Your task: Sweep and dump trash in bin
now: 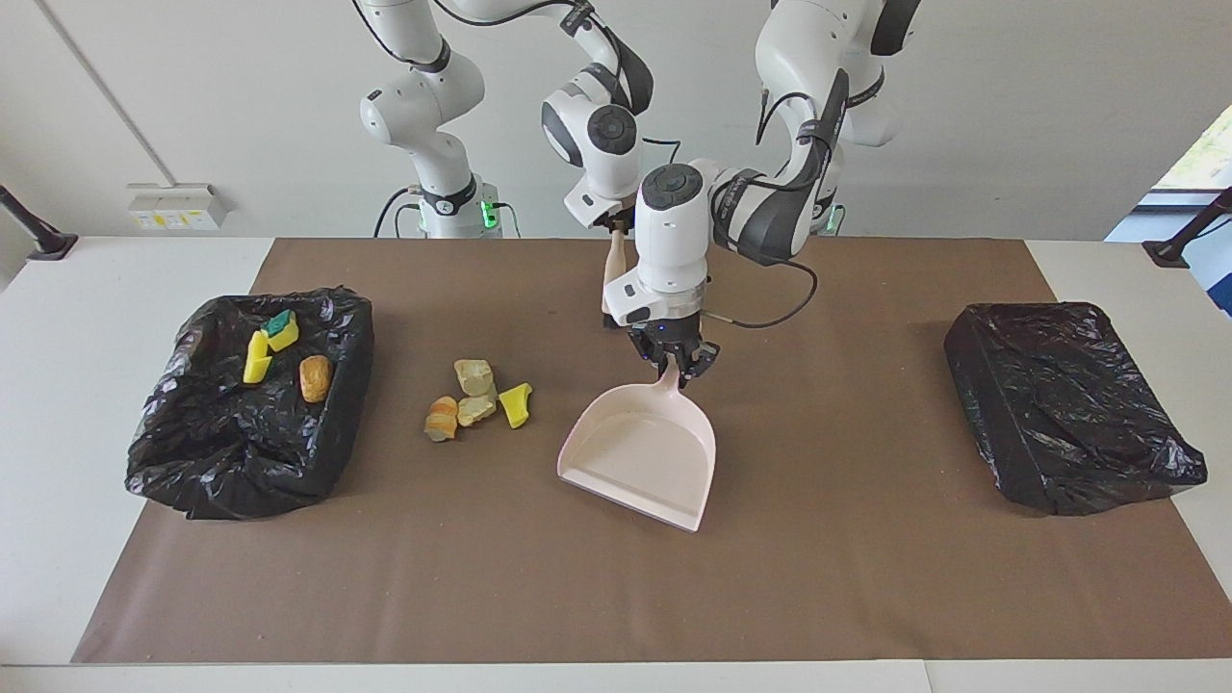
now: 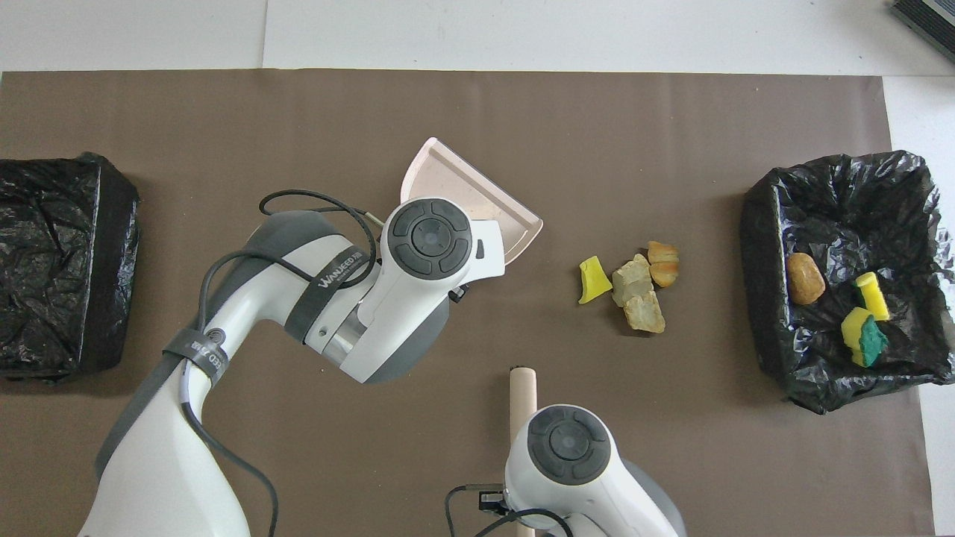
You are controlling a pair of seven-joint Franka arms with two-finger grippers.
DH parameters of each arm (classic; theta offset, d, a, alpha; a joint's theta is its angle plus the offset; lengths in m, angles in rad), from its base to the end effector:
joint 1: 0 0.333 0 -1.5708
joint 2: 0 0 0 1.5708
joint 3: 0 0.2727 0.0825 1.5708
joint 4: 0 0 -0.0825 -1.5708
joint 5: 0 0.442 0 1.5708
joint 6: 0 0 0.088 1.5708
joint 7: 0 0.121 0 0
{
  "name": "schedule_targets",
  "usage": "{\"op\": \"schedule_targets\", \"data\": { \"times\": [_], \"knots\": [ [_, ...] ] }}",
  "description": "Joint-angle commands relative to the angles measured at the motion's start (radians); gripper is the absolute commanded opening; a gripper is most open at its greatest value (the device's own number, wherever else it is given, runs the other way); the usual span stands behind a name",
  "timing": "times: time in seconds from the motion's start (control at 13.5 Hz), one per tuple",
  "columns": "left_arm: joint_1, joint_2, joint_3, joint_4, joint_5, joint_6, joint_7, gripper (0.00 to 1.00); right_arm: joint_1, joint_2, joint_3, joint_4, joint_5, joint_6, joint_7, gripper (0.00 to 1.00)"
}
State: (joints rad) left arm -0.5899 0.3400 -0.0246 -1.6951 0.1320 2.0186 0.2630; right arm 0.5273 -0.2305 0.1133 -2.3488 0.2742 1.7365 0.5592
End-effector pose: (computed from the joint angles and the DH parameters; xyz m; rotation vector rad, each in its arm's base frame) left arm 0.5673 -0.3878 0.3165 -2.7055 1.3647 -0.0050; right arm 0.3666 0.3064 0.3146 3.0436 -0.0375 -0.6878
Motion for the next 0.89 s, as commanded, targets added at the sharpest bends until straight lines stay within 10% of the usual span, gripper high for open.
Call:
{"op": "schedule_targets", "data": {
  "times": [0.0, 0.59, 0.81],
  "knots": [
    [0.041, -0.015, -0.008, -0.011, -0.023, -0.029, 0.120, 0.00, -0.110, -0.067, 0.005, -0.010, -0.041, -0.080, -0.115, 0.00],
    [0.027, -0.068, -0.011, -0.115, -0.032, -0.029, 0.281, 0.00, -0.489, -0.067, 0.009, 0.026, -0.263, -0.040, -0.426, 0.00],
    [0.007, -0.105, -0.009, -0.179, -0.031, 0.000, 0.286, 0.00, -0.553, 0.064, 0.009, 0.095, -0.396, 0.078, -0.505, 0.00]
  ]
}}
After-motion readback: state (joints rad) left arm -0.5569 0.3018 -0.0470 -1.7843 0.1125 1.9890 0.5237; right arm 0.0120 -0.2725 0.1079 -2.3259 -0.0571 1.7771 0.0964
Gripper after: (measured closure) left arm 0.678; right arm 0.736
